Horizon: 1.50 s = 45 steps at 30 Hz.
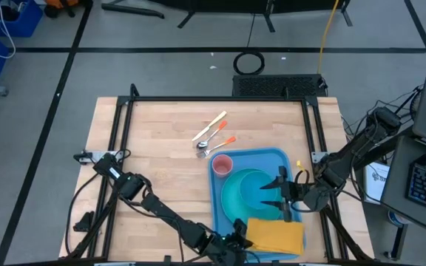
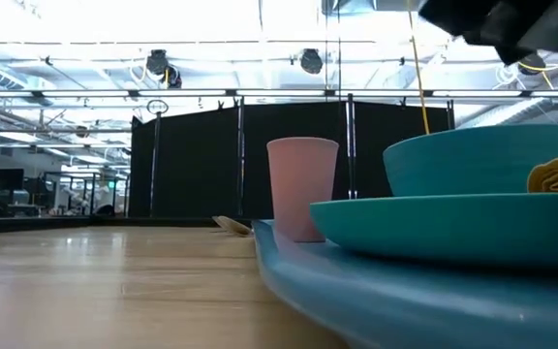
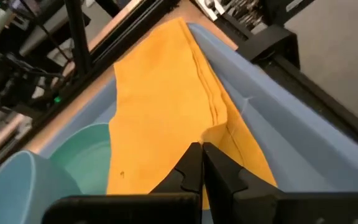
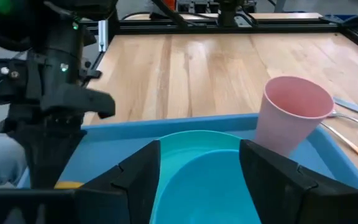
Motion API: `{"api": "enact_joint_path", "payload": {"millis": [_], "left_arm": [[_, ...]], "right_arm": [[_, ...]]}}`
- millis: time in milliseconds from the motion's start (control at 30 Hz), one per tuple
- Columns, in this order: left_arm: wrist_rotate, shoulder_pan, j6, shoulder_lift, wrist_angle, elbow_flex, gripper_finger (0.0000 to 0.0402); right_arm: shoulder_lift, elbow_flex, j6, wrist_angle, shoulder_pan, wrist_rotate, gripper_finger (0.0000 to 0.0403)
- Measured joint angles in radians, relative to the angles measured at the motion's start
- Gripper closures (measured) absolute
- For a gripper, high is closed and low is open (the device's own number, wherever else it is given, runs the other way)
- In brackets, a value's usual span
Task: Set up tray
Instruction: Put the yellow table napkin on the blue tray to the bottom of the light blue plate
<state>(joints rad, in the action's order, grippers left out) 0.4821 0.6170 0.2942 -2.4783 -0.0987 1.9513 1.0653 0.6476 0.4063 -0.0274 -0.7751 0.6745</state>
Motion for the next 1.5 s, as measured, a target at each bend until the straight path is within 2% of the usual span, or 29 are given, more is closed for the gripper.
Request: {"api": "enact_joint_path", "payload": {"millis": [433, 633, 800, 867, 933, 1000, 1100, 1167, 1267, 1367, 1500], "left_arm": [[-0.065, -0.001, -0.148, 0.002, -0.041, -0.001, 0.0395], [0.056, 0.007, -0.161, 0.007, -0.018, -0.002, 0.0376], [0.150, 0.025, -0.258, 0.019, 0.029, -0.002, 0.0338], [0.110, 0.020, -0.274, 0.025, 0.056, -0.001, 0.0316], [0.007, 0.005, -0.288, 0.028, 0.056, -0.001, 0.0292], [-0.022, -0.002, -0.345, 0.025, 0.040, -0.001, 0.0270], [0.059, 0.009, -0.474, 0.028, -0.001, -0.002, 0.0248], [0.128, 0.021, -0.500, 0.043, -0.028, -0.002, 0.0245], [0.174, 0.033, -0.544, 0.079, -0.064, -0.002, 0.0246], [0.261, 0.048, -0.612, 0.107, -0.133, -0.001, 0.0257], [0.360, 0.064, -0.756, 0.132, -0.319, -0.001, 0.0288]], "right_arm": [[0.000, 0.000, 0.000, 0.001, 0.001, -0.054, 0.0204], [0.000, 0.000, 0.001, 0.001, -0.013, -0.076, 0.0205], [0.000, 0.000, 0.008, 0.008, -0.039, -0.051, 0.0205], [0.000, 0.000, 0.009, 0.008, -0.041, -0.046, 0.0205], [0.000, 0.000, 0.012, 0.007, -0.041, -0.046, 0.0205], [0.000, 0.000, 0.027, 0.007, -0.041, -0.048, 0.0205], [0.000, 0.000, 0.075, 0.000, -0.046, -0.083, 0.0205], [0.005, 0.000, 0.118, -0.007, -0.062, -0.100, 0.0206], [0.023, 0.000, 0.188, -0.026, -0.095, -0.103, 0.0220], [0.046, 0.000, 0.250, -0.034, -0.127, -0.102, 0.0255], [0.093, 0.002, 0.294, -0.032, -0.164, -0.101, 0.0327]]}}
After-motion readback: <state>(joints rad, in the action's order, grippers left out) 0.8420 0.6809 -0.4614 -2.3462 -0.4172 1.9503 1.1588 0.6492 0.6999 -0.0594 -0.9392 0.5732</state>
